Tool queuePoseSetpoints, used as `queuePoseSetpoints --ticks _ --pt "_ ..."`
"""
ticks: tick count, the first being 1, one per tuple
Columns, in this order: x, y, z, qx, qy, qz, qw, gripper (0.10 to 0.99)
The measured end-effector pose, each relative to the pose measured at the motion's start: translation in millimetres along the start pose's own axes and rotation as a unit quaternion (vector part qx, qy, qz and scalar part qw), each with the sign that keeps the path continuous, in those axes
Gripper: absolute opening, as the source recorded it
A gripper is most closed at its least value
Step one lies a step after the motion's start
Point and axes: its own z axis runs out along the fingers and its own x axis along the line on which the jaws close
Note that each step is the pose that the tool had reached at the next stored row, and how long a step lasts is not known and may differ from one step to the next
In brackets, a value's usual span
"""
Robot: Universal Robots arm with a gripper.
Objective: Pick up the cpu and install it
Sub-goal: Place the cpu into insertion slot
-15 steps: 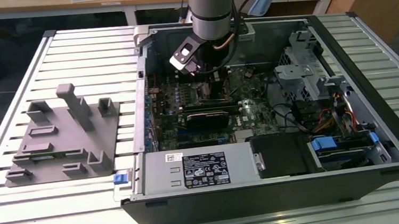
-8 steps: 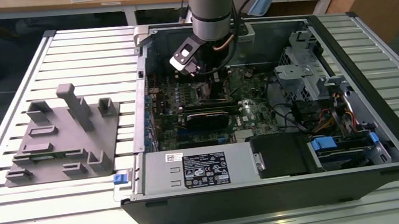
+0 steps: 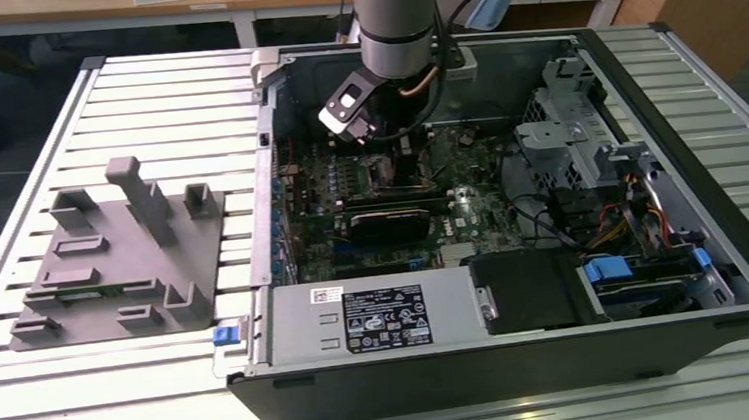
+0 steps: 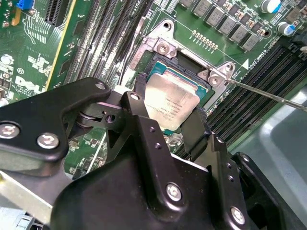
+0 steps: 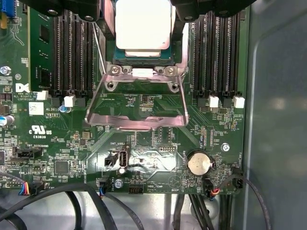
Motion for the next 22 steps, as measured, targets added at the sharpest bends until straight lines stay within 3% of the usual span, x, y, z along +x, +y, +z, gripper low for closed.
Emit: queuePoseSetpoints --ticks 10,22 --pt "0.8 -0.4 5.1 0.0003 -0.0006 0.002 1.0000 0.541" --pt "1.2 -0.2 6.0 -0.0003 0.0003 0.003 1.0000 0.553"
